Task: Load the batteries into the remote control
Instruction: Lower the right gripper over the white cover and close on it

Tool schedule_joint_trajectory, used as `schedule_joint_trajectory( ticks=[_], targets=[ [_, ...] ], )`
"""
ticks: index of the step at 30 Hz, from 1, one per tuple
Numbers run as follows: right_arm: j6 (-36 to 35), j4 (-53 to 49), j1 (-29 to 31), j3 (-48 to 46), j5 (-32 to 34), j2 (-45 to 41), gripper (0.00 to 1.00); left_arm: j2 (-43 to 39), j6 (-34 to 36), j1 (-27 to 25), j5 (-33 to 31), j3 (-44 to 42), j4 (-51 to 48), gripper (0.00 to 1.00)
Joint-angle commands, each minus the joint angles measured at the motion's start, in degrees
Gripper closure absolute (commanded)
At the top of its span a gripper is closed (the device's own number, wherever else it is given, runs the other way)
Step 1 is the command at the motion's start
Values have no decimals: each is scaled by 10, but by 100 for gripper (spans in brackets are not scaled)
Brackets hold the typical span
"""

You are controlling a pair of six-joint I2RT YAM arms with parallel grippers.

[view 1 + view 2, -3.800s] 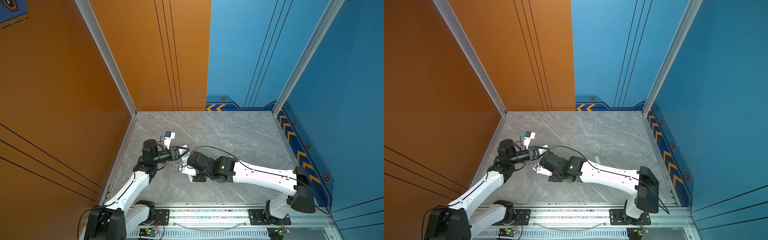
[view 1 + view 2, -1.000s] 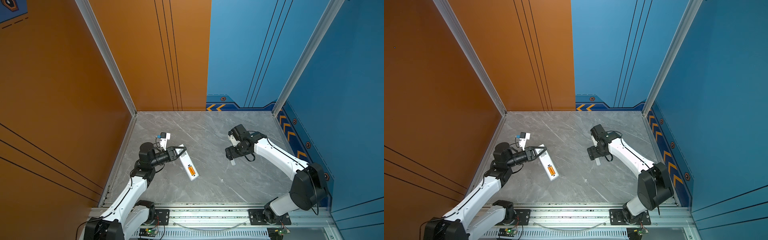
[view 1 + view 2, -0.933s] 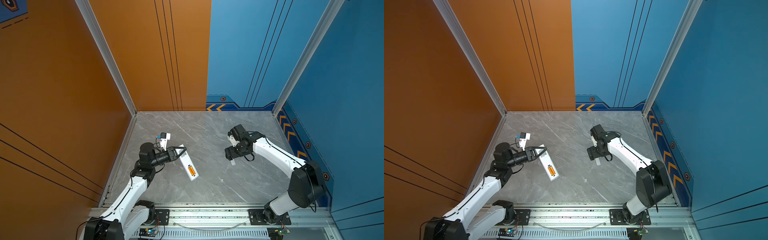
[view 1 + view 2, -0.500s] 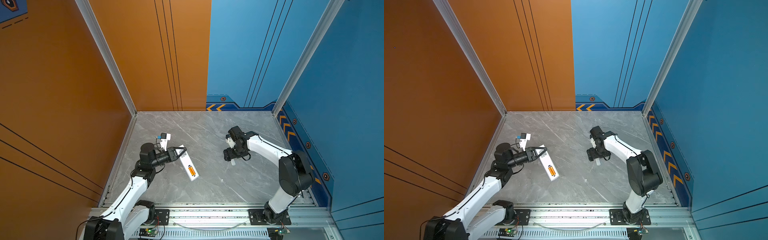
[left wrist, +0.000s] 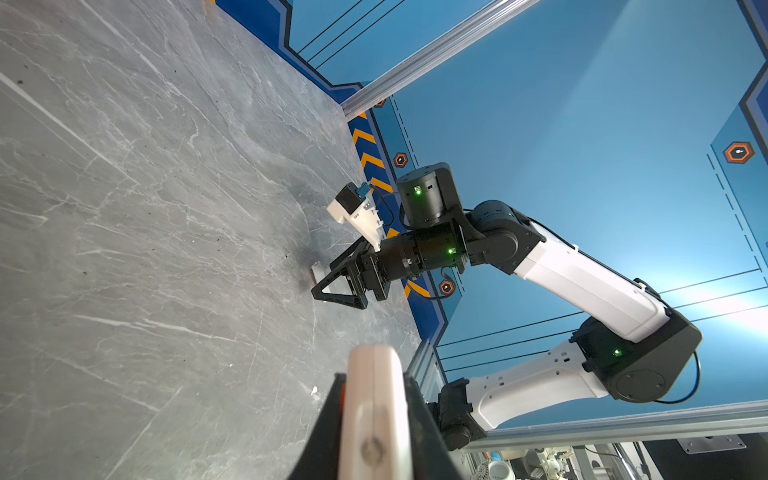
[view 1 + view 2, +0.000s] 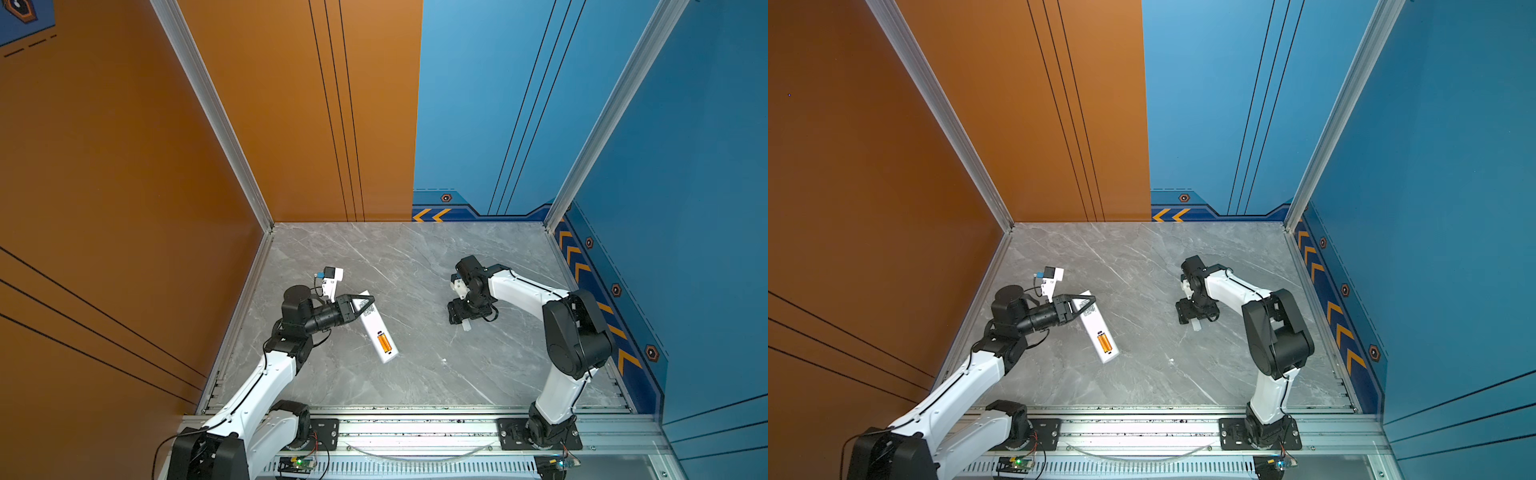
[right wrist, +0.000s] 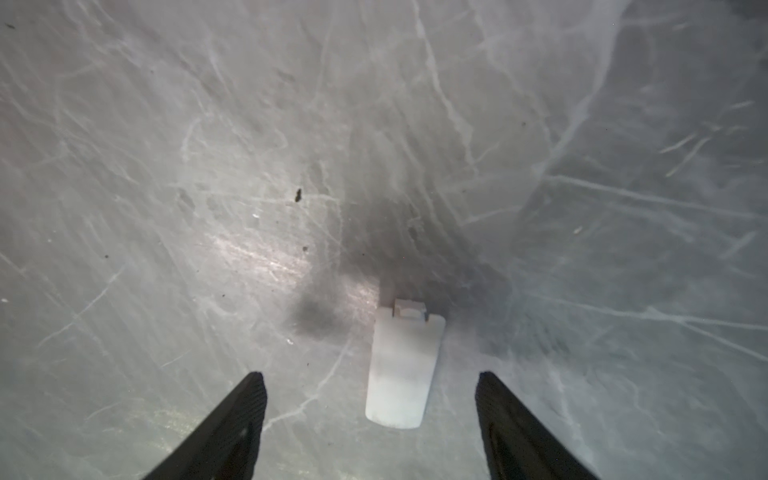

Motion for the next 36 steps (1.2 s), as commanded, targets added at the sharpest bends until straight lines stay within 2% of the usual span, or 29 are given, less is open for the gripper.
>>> schedule_joint_trajectory(
  ticks=[1, 6, 36],
  targets=[
    [-6, 12, -4, -4, -6, 8, 24, 1, 13, -3, -2, 0, 6, 100],
    [-5, 17, -4, -5, -1, 12, 26, 1, 12, -3, -2, 2, 6, 100],
    [-2, 26, 1, 6, 40, 43, 55, -1, 1, 4, -1, -3, 21, 100]
  ],
)
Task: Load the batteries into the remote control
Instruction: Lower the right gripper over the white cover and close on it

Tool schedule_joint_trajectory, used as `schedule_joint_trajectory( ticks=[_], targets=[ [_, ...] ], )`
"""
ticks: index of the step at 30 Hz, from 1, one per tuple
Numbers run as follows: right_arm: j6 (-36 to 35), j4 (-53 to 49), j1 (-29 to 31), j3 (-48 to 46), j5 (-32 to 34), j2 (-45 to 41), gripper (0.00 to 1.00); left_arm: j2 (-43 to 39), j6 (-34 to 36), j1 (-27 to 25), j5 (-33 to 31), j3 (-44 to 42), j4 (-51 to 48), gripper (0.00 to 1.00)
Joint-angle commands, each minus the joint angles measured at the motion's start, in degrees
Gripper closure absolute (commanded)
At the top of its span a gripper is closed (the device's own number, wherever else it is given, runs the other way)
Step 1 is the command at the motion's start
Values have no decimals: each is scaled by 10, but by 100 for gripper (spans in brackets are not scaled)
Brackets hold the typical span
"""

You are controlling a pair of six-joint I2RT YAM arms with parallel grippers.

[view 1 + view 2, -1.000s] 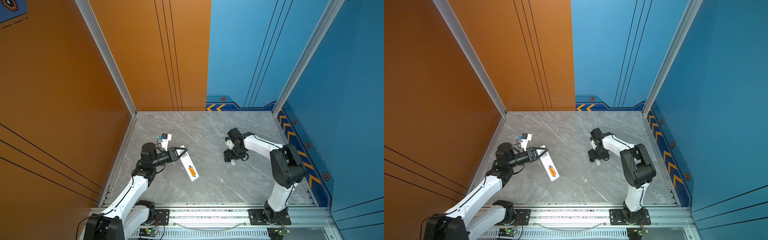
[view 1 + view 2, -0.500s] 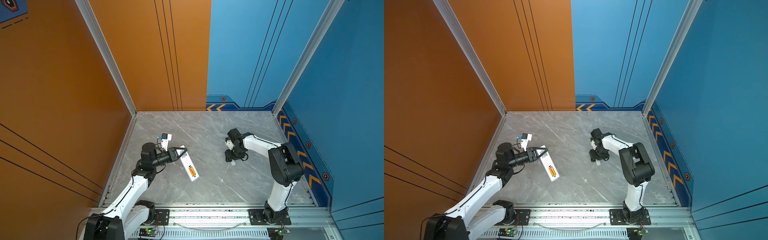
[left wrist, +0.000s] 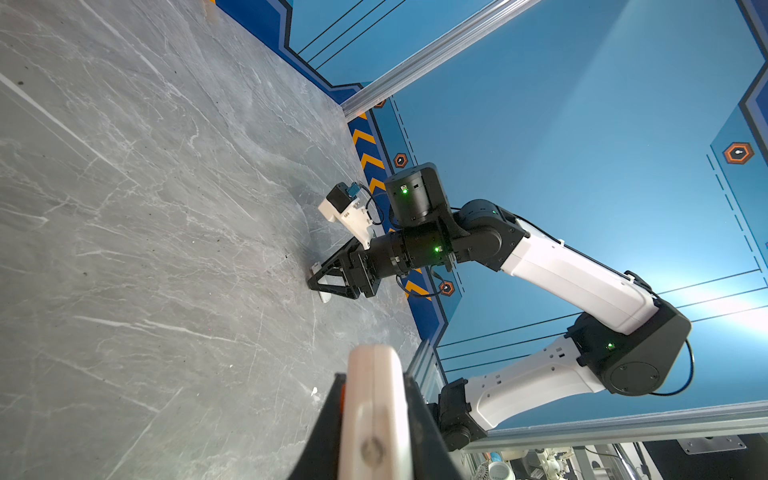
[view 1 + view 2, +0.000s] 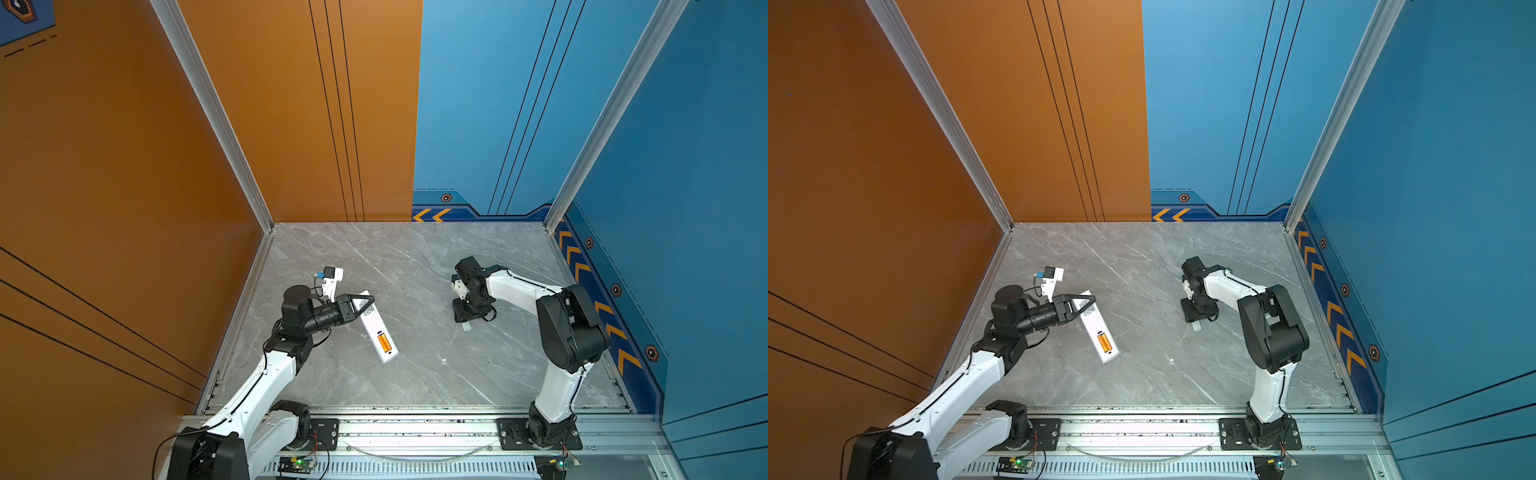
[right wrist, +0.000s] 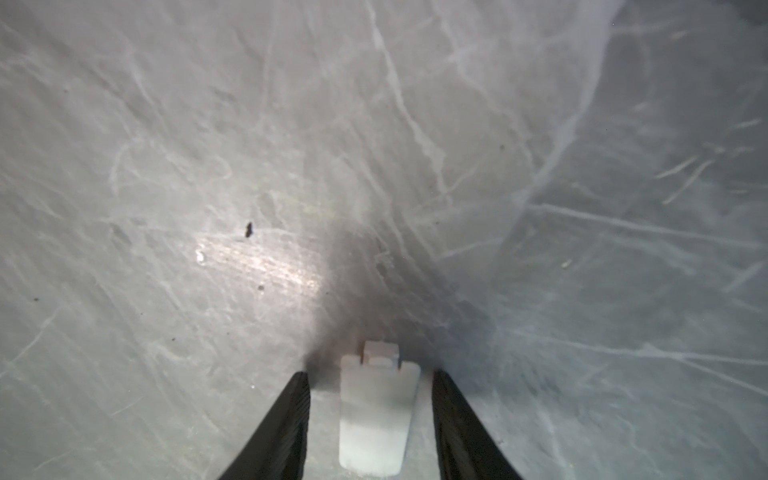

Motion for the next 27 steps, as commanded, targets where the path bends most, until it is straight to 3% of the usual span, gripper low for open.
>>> schedule_joint_trajectory(
  ticks=[1, 27],
  targets=[
    [-1, 7, 7, 7, 23, 20, 55, -1, 1, 3, -1, -3, 20, 100],
    [11, 12, 25, 19, 65, 30, 66, -3, 1, 3, 1, -2, 21, 100]
  ],
)
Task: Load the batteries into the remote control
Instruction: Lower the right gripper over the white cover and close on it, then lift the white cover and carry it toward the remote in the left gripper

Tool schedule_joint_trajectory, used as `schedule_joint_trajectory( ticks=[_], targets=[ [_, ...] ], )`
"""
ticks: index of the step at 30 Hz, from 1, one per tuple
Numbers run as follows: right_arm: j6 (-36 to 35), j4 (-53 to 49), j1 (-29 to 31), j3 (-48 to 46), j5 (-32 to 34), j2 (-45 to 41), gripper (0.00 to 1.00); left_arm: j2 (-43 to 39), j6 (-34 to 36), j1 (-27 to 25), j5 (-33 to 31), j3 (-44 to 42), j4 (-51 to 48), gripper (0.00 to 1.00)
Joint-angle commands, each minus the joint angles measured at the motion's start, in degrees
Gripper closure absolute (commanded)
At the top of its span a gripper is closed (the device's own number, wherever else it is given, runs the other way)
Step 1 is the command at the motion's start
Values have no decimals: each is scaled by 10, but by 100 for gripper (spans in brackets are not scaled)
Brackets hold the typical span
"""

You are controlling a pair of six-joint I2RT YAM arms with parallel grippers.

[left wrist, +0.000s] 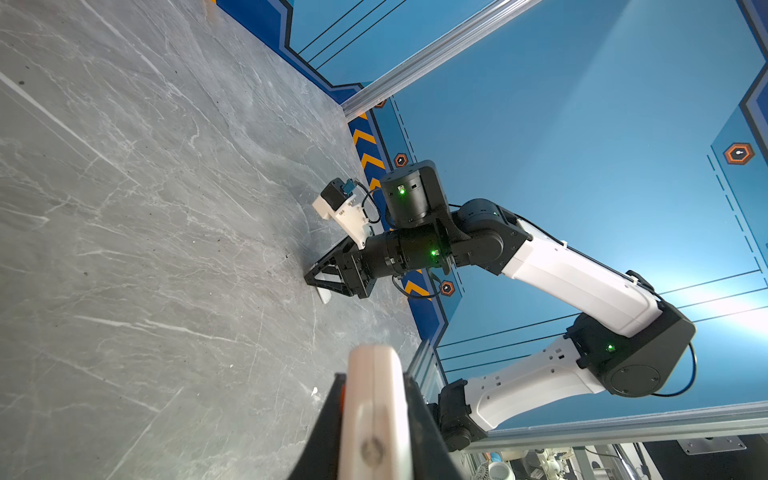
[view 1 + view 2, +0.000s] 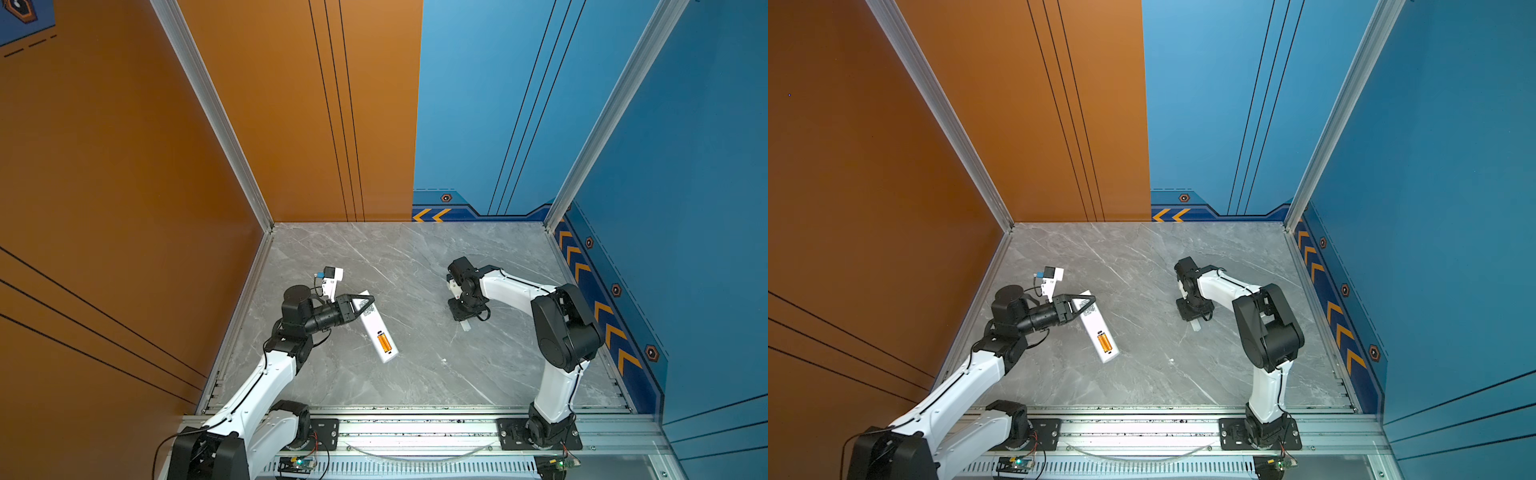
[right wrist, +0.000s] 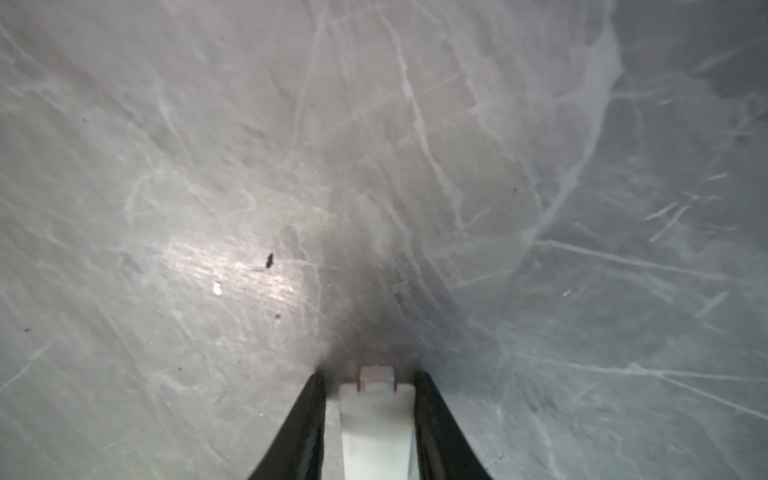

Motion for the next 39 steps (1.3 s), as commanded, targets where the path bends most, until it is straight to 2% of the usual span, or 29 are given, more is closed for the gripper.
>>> schedule_joint_trajectory(
  ticks=[1, 24, 39],
  targets=[
    [8, 5, 1, 5, 24, 19, 66, -4, 1, 3, 1, -3, 20, 100],
    [13, 7, 5, 1, 24, -3, 79, -6, 1, 4, 2, -2, 20, 100],
    [38, 4, 48, -7, 13, -128, 82, -14, 2, 5, -3, -4, 21, 100]
  ],
)
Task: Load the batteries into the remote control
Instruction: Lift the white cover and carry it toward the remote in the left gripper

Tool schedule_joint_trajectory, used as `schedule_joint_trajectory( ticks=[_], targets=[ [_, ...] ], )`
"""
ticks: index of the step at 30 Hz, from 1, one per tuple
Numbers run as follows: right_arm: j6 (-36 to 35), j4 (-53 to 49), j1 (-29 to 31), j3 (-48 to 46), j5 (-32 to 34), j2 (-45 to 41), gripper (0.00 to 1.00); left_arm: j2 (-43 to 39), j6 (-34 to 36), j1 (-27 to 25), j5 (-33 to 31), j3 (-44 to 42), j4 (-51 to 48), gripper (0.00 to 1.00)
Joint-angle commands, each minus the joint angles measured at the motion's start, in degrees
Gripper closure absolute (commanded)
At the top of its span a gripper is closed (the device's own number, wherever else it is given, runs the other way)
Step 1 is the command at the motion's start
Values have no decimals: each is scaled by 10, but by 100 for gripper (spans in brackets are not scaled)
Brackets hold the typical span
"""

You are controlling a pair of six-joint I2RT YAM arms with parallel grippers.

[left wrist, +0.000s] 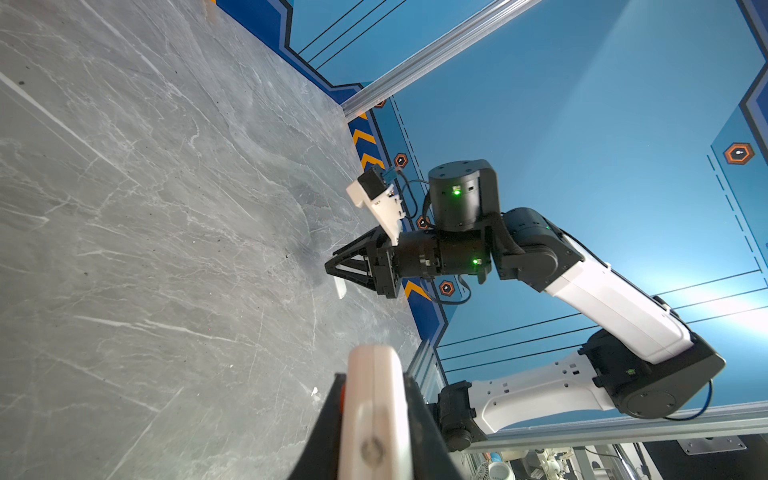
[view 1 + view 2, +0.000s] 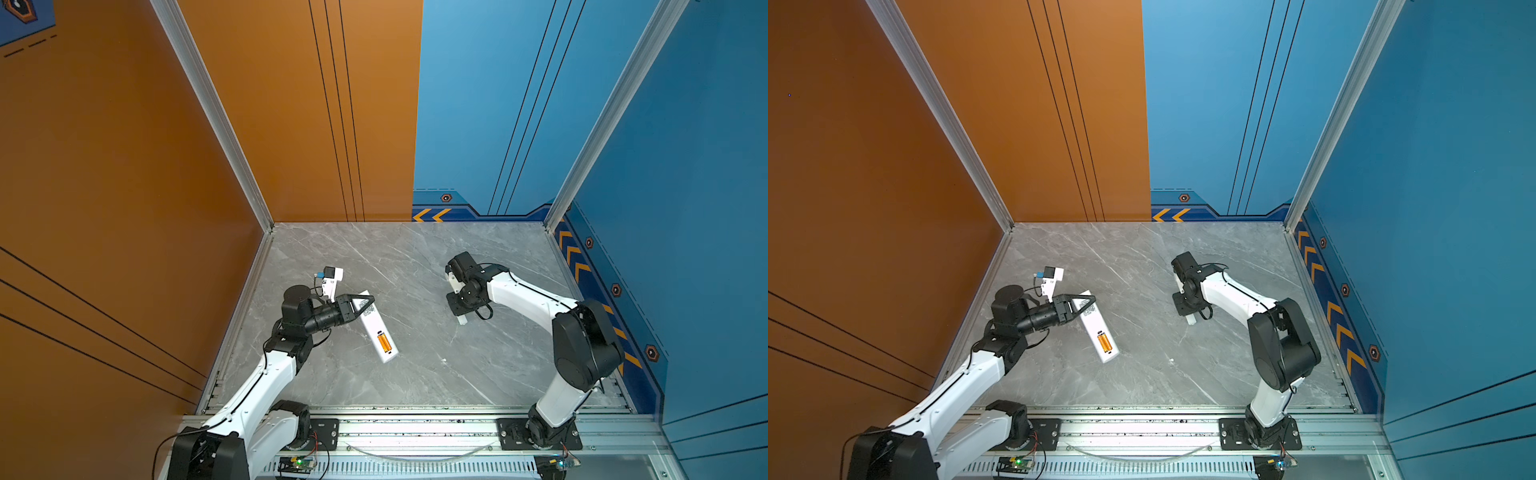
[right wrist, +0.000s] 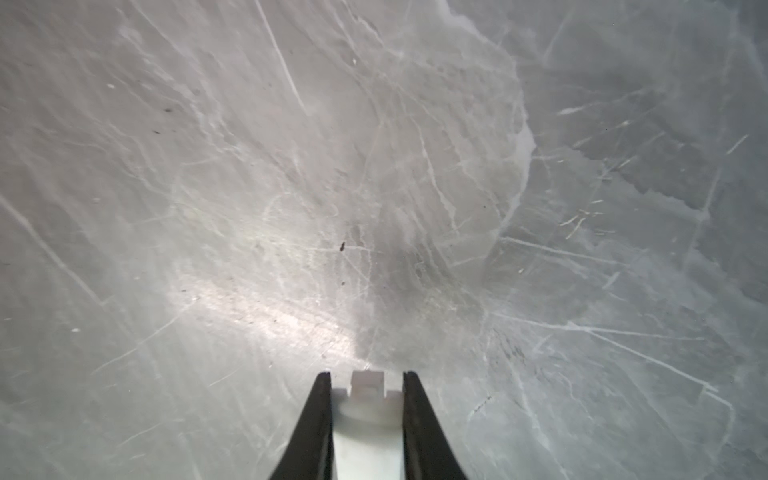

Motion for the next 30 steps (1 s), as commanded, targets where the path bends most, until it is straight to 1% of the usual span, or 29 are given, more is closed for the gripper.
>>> schedule_joint_trajectory(
  ticks=[1, 7, 13, 15, 16, 17, 22, 30],
  targets=[
    [18, -1, 18, 1, 1, -34, 83, -14, 3, 4, -5, -5, 21, 100],
    [29, 12, 61, 14, -4, -96, 84, -20, -1, 6, -15, -6, 21, 100],
    [47, 39, 107, 13, 15, -147, 85, -19, -6, 10, -24, 1, 22, 100],
    [56, 42, 113, 17, 23, -158, 86, -18, -7, 12, -27, 3, 22, 100],
    [61, 43, 134, 19, 30, -163, 87, -18, -8, 14, -30, 3, 22, 100],
    [66, 45, 141, 20, 33, -167, 88, -19, -8, 16, -32, 3, 22, 100],
    [90, 66, 174, 26, 52, -186, 87, -18, -10, 25, -50, -1, 26, 100],
    [94, 136, 200, 5, 33, -207, 87, -8, -17, 29, -70, -9, 58, 100]
  ],
)
